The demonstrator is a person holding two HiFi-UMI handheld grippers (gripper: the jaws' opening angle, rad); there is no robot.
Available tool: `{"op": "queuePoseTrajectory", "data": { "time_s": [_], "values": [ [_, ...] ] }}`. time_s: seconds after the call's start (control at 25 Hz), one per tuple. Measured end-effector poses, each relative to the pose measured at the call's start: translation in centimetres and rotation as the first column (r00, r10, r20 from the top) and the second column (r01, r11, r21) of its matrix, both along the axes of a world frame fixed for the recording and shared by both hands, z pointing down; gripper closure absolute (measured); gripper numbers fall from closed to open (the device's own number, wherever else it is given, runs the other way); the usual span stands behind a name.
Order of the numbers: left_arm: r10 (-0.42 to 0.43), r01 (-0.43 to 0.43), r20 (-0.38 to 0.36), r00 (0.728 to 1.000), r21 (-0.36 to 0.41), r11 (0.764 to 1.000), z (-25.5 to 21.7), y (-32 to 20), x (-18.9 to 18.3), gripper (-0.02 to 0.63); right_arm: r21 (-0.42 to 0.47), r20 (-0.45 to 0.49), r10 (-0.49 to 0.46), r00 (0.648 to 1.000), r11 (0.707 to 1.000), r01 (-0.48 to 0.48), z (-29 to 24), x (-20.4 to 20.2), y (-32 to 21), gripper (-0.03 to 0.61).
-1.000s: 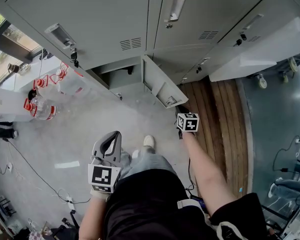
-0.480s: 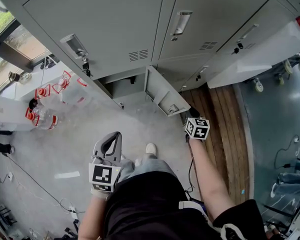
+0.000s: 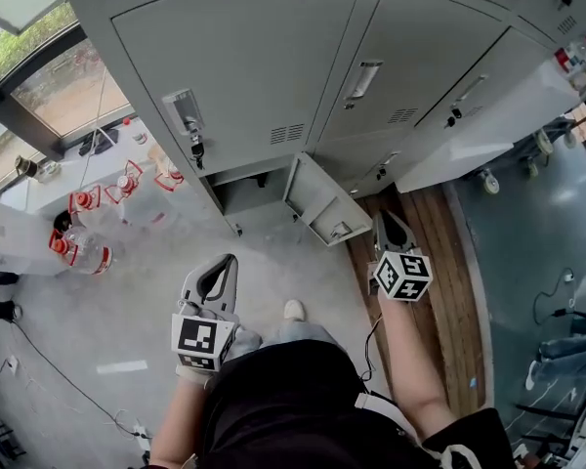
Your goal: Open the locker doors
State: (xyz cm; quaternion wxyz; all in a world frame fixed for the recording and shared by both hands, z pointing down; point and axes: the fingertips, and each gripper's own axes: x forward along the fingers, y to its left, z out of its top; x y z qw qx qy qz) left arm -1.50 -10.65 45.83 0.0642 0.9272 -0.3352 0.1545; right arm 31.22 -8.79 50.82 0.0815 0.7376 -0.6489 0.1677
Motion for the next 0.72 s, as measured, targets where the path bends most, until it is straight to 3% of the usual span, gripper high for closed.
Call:
{"op": "queuePoseTrajectory", "data": {
  "time_s": [0.32, 0.72],
  "values": [
    [-0.057, 0.058, -0.048, 0.997, 0.028, 0.998, -1.4, -1.7, -4.6, 0.595, 0.12, 0.017, -0.199, 0.98, 0.973, 0.195, -8.2, -10.9, -4.8, 0.532],
    [-0.254, 0.257, -0.082, 0.964, 0.028, 0.966, -2.6, -2.7, -13.7, 0.595, 0.238, -0.048, -0.453, 0.89, 0.861, 0.451, -15.6, -24.0, -13.3, 0.531]
  ]
}}
